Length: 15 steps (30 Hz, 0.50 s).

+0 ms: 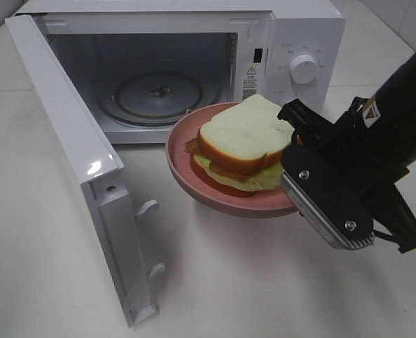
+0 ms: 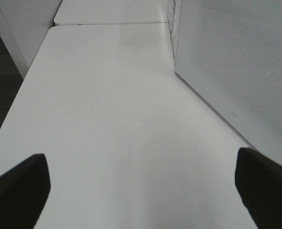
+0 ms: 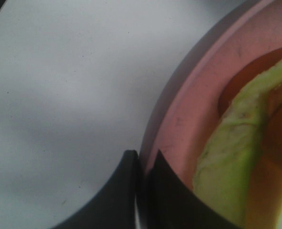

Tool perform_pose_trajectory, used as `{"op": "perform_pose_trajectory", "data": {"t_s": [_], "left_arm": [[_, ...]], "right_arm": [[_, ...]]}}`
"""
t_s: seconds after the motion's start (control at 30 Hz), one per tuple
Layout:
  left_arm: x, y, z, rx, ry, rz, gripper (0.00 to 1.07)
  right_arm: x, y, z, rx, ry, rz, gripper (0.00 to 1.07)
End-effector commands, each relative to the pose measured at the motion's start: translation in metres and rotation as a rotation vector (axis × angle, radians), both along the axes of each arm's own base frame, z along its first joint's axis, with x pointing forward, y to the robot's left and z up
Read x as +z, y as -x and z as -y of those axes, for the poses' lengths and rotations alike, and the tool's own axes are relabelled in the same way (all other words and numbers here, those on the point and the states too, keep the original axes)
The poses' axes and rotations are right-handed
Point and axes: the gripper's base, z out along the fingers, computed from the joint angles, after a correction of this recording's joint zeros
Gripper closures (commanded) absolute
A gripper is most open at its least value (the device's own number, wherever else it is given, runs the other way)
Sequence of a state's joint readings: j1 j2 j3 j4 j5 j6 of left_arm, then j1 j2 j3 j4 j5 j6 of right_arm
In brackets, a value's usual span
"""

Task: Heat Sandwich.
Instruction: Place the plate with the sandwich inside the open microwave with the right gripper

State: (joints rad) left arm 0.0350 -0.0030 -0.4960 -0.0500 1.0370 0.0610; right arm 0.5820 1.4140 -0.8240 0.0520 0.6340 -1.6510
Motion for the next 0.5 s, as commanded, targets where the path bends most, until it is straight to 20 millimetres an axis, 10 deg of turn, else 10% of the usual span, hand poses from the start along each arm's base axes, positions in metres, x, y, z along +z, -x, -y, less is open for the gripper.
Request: {"op": "perform_pose_trajectory", "data": {"t_s": [0.03, 0.5], "left_arm": [[0.000, 0.004, 0.001, -0.002, 0.003, 0.032, 0.07], [0.000, 0.004, 0.001, -0.002, 0.003, 0.032, 0.07]], "right_arm": [[0.004, -0.001, -0.001, -0.002, -0.030, 0.022, 1.07], [0.002, -0.003, -0.014, 0.022, -0.038, 0.009, 1.07]]}}
